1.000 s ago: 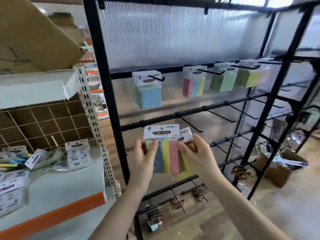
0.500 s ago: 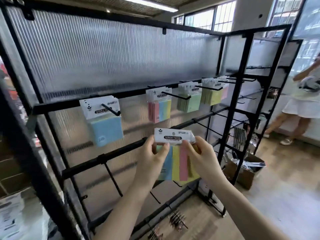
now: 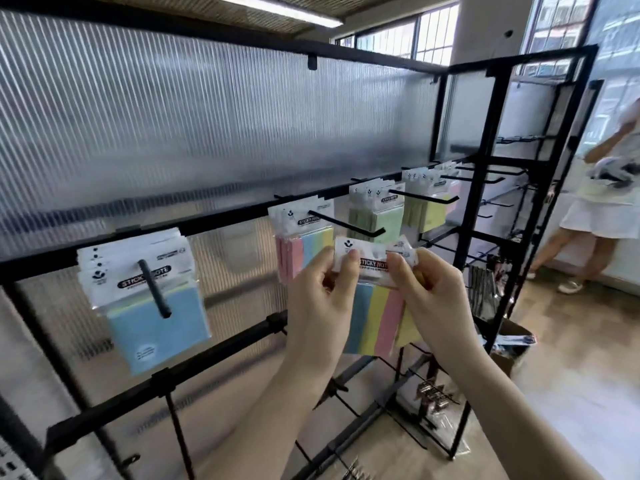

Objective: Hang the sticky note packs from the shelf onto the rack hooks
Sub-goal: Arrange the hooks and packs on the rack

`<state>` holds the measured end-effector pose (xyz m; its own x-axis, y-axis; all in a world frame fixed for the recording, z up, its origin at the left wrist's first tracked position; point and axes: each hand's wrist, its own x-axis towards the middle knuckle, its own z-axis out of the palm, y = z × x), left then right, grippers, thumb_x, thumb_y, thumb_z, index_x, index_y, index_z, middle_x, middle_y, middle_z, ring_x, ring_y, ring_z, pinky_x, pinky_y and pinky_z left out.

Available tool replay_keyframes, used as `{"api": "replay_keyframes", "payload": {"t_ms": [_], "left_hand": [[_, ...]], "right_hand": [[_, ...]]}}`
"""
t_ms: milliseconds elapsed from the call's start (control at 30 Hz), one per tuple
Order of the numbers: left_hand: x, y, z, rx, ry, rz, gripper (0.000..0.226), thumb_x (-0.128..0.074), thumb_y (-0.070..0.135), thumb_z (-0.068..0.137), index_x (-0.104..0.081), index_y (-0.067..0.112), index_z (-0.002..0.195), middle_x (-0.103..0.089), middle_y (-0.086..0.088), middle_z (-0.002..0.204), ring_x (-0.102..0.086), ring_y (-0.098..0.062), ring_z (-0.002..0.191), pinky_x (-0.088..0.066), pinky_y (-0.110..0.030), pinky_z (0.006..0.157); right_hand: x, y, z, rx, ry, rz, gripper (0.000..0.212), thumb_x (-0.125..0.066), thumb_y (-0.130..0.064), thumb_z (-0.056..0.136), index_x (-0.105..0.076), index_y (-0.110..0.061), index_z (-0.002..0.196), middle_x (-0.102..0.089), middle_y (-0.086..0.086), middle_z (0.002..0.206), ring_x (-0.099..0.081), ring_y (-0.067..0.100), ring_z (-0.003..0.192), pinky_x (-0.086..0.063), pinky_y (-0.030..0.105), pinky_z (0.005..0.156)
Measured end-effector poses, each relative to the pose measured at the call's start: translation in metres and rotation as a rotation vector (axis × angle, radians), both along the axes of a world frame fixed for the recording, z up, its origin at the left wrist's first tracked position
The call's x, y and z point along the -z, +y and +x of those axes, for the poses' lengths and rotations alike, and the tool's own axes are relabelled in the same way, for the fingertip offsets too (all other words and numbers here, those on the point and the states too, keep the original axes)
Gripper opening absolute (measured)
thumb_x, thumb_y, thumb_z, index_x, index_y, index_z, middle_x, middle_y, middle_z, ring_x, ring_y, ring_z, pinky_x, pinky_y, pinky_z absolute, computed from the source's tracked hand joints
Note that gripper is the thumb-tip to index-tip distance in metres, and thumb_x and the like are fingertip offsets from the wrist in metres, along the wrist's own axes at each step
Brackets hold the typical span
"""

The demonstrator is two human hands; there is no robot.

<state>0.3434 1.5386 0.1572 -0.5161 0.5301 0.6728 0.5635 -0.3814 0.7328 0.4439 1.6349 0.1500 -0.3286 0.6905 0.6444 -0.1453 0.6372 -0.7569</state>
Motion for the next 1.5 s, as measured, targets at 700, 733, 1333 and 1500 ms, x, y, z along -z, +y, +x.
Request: {"api": "replay_keyframes", "payload": {"t_ms": [700, 733, 1333, 1500], "left_hand": [[-0.001, 0.049, 0.031, -0.469, 0.013, 0.148, 0.030, -0.047, 0.036, 0.093, -0.049, 0.018, 0.069, -0.043, 0.008, 0.058, -0.038, -0.001, 0.052, -0.033, -0.008, 0.053], [0.000, 0.050, 0.032, -0.505, 0.013, 0.152, 0.031, -0.047, 0.037, 0.093, -0.050, 0.017, 0.070, -0.043, 0.008, 0.058, -0.038, -0.001, 0.052, -0.033, -0.008, 0.053], [0.008, 0.058, 0.019, -0.867, 0.039, 0.082, 0.035, -0.049, 0.042, 0.089, -0.057, 0.008, 0.082, -0.052, 0.000, 0.063, -0.047, -0.007, 0.058, -0.036, -0.015, 0.054], [0.004, 0.060, 0.003, -0.874, 0.088, 0.083, 0.041, -0.047, 0.045, 0.088, -0.058, 0.006, 0.083, -0.061, -0.010, 0.071, -0.054, -0.016, 0.065, -0.042, -0.017, 0.057]], "right_hand": [[-0.025, 0.088, -0.017, -0.338, -0.113, 0.337, 0.056, -0.057, -0.056, 0.080, -0.040, -0.010, 0.054, -0.040, -0.005, 0.043, -0.033, 0.007, 0.042, -0.025, 0.024, 0.040], [-0.025, 0.090, -0.019, -0.358, -0.121, 0.337, 0.058, -0.056, -0.058, 0.080, -0.040, -0.008, 0.055, -0.040, -0.002, 0.043, -0.032, 0.008, 0.042, -0.027, 0.028, 0.041], [-0.027, 0.109, -0.043, -0.345, -0.367, 0.457, 0.063, -0.032, -0.081, 0.075, -0.031, -0.021, 0.054, -0.039, -0.005, 0.047, -0.039, 0.016, 0.047, -0.026, 0.027, 0.045], [-0.024, 0.120, -0.055, -0.246, -0.484, 0.426, 0.074, -0.023, -0.089, 0.067, -0.046, -0.019, 0.061, -0.053, -0.005, 0.056, -0.054, 0.018, 0.055, -0.042, 0.029, 0.051]]}}
